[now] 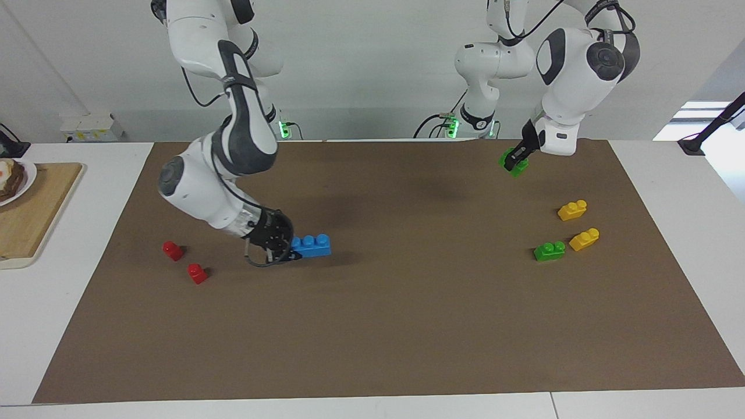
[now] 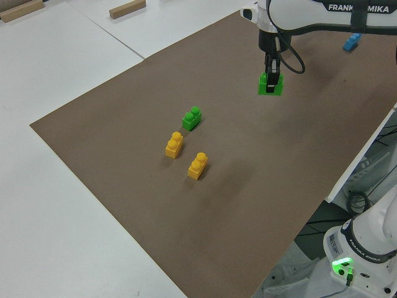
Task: Remove green block with left arm and hold with right
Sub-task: 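Carry the green block toward the yellow bricks while the right gripper lowers blue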
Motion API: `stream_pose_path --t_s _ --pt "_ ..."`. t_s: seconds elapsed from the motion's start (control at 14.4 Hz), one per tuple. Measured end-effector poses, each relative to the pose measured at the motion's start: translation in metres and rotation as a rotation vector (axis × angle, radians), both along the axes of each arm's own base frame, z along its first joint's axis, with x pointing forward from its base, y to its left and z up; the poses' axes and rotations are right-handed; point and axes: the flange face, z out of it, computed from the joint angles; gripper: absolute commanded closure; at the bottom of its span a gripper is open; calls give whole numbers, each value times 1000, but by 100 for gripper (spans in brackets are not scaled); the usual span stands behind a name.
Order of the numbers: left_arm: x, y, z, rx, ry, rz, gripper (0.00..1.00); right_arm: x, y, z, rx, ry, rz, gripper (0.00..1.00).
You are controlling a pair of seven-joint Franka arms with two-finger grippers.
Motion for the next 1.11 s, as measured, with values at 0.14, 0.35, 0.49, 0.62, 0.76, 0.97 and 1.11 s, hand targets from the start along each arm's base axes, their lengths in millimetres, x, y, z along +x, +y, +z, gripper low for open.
stream_pose_path --t_s 0.14,0.35,0.49,0.62,0.76,0.97,1.11 --pt "1 16 -12 -30 -1 -100 100 -5 -43 -3 13 6 9 100" --pt "9 43 -33 -34 -25 -199 100 -17 -70 -22 18 17 24 100" --pt "18 59 -47 -4 -38 -284 100 -24 -82 -35 11 10 17 100" --pt "26 71 -58 36 -51 -352 100 -33 -88 -51 0 10 8 100" --pt "33 74 -65 60 -67 -382 100 -41 -90 -65 -13 6 1 100" --pt "41 76 -81 66 -87 -388 100 -50 -100 -79 -23 9 -13 100" --pt "40 85 -96 62 -84 -385 100 -55 -107 -88 -32 9 -30 100"
